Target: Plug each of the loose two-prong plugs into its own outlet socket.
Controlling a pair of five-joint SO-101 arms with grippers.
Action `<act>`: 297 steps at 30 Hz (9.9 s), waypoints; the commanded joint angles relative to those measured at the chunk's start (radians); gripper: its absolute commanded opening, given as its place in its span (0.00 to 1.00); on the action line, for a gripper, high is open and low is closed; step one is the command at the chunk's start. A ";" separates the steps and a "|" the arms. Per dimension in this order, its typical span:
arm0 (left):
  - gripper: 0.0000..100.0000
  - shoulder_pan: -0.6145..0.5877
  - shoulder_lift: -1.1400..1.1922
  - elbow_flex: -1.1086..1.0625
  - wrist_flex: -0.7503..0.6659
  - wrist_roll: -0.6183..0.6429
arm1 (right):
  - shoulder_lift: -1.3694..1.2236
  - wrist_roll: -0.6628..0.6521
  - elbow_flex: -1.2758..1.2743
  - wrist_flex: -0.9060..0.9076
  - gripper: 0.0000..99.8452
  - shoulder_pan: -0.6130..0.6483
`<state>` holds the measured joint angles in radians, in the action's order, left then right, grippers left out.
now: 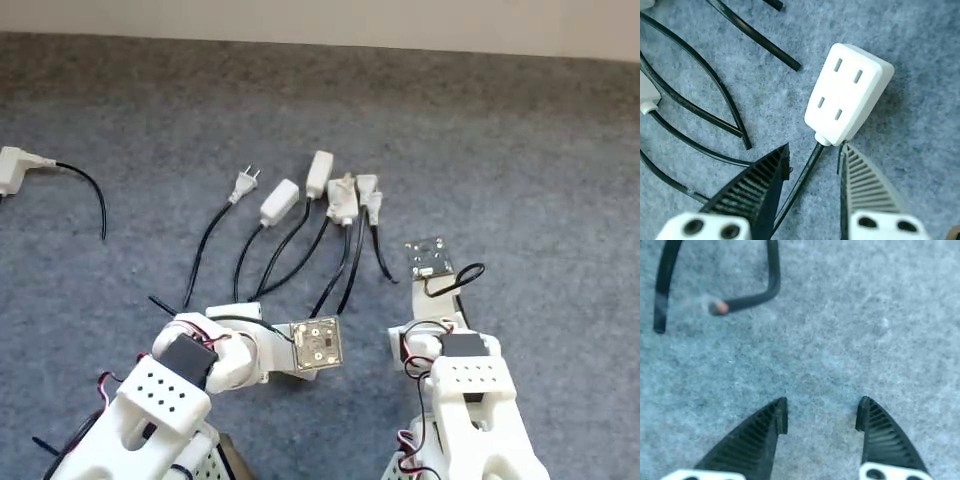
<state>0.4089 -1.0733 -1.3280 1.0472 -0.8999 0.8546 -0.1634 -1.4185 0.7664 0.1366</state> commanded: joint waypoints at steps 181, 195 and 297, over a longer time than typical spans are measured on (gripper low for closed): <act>0.16 -0.512 0.665 0.223 -0.778 0.865 | -0.676 -1.040 0.809 0.553 0.01 -0.344; 0.17 -0.417 0.248 0.415 -0.084 0.690 | -0.064 -0.362 0.595 0.348 0.01 0.168; 0.28 -0.317 -0.745 -0.225 -0.169 0.720 | 0.048 -0.862 0.306 0.418 0.01 -0.274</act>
<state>0.0959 -1.8113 -1.5566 0.9045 -0.1772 0.8869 -1.0119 -1.1469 1.1807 -0.1105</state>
